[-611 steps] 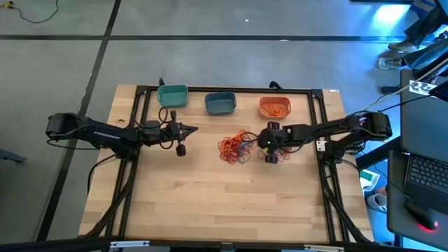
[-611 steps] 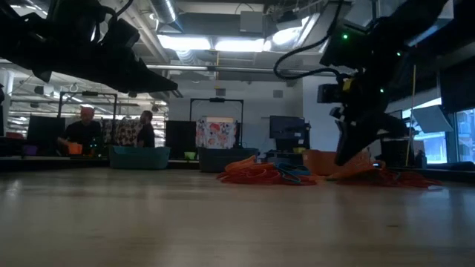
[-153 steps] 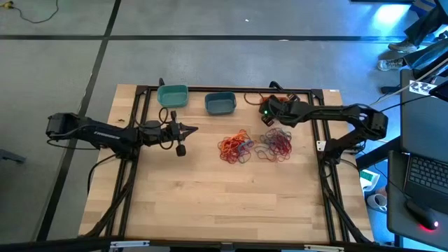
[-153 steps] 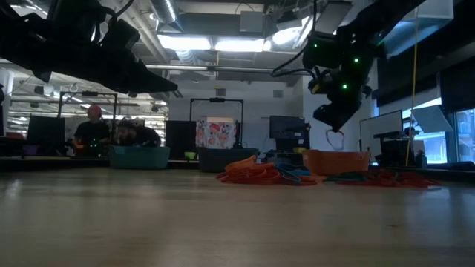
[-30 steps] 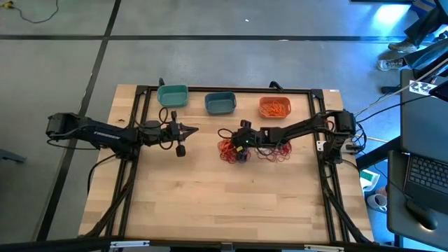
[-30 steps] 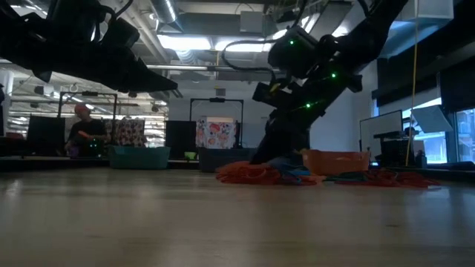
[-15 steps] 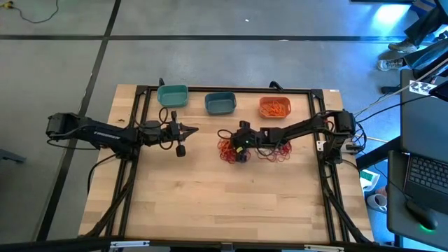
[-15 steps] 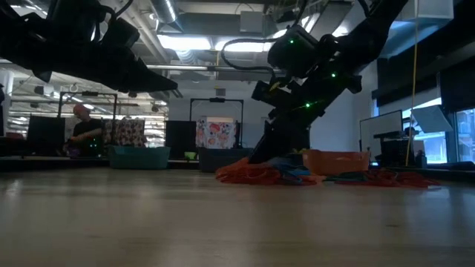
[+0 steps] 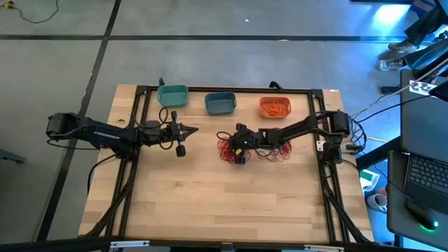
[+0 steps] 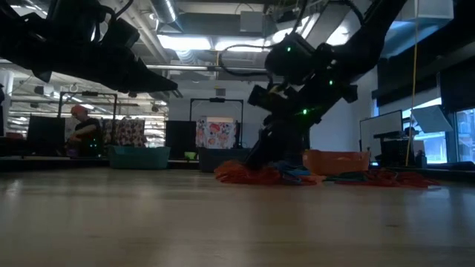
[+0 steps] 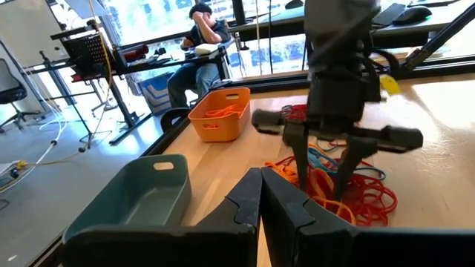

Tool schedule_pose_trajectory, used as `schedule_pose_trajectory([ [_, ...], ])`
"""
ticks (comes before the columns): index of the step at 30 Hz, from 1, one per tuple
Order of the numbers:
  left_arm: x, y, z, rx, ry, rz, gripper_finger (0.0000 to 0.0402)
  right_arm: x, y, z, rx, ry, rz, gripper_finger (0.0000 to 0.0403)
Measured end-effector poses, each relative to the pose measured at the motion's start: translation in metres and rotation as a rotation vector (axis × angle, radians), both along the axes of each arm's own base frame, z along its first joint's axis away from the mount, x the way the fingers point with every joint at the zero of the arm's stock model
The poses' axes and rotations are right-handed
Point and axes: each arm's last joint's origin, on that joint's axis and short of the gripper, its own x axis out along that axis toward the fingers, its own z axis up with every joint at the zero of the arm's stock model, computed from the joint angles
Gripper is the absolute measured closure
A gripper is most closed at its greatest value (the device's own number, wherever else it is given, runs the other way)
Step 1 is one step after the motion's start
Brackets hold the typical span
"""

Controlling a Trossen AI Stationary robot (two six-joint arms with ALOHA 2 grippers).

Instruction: Sort rubber bands into baskets

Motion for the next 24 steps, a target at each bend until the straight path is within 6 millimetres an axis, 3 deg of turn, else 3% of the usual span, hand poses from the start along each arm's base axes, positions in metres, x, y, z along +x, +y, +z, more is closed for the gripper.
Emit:
schedule_pose_trajectory([
  [5, 0.0, 0.0, 0.0, 0.003, 0.001, 0.0, 0.0396, 0.001, -0.001, -0.005, -0.047, 0.007, -0.001, 0.0259],
  [14, 0.0, 0.0, 0.0, 0.003, 0.002, 0.0, 0.0396, 0.0, -0.001, 0.001, -0.089, 0.008, 0.002, 0.0392],
  [20, 0.0, 0.0, 0.0, 0.003, 0.002, -0.001, 0.0396, -0.009, 0.004, 0.028, -0.123, 0.0, -0.063, 0.0373],
  [24, 0.0, 0.0, 0.0, 0.003, 0.003, -0.001, 0.0396, -0.015, 0.012, 0.043, -0.187, 0.0, -0.113, 0.0381],
])
